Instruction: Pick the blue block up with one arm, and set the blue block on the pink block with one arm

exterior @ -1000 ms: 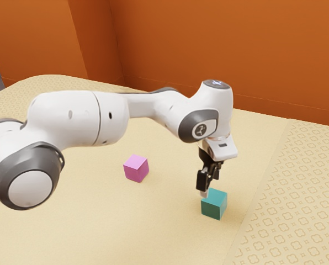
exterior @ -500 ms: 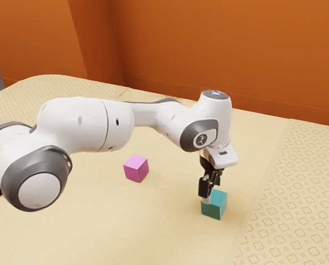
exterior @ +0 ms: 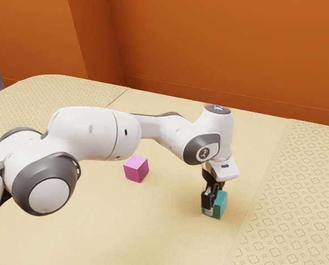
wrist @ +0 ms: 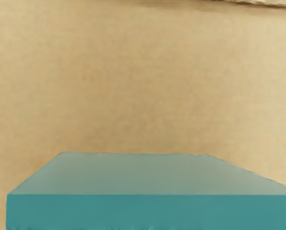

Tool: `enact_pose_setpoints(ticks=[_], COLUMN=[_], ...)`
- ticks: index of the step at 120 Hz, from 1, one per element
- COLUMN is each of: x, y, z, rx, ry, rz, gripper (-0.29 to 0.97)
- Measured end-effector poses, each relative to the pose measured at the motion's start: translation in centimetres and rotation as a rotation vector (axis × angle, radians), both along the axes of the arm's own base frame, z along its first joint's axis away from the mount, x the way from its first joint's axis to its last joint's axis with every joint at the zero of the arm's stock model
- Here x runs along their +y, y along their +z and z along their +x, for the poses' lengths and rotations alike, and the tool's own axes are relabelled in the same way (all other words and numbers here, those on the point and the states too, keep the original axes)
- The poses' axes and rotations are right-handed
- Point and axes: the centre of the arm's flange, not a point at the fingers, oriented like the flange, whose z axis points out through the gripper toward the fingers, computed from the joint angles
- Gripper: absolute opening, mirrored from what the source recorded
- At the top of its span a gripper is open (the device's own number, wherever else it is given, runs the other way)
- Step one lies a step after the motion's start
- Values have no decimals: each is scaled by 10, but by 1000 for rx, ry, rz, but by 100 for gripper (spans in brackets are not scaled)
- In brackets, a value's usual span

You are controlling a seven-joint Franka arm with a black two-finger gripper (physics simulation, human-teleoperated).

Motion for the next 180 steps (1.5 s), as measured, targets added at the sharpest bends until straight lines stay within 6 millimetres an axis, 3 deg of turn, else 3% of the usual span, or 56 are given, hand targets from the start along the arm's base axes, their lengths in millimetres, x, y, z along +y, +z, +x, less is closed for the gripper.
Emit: enact_pose_setpoints(ticks=[16, 34, 56, 73, 92, 107, 128, 140, 157, 180], x=[-3, -1, 11, 57, 131, 181, 220, 252, 266, 275], y=[15, 34, 108, 161, 187, 185, 166, 156, 138, 137], z=[1, 2, -10, -31, -39, -35, -28, -22, -15, -3], rx=[-26, -51, -93, -93, -72, -36, 11, 28, 50, 10], ry=[-6, -7, -3, 36, 108, 141, 108, 97, 32, -31], rz=[-3, -7, -14, 6, 22, 31, 48, 64, 93, 94], gripper=[30, 26, 26, 26, 26, 26, 26, 26, 26, 26])
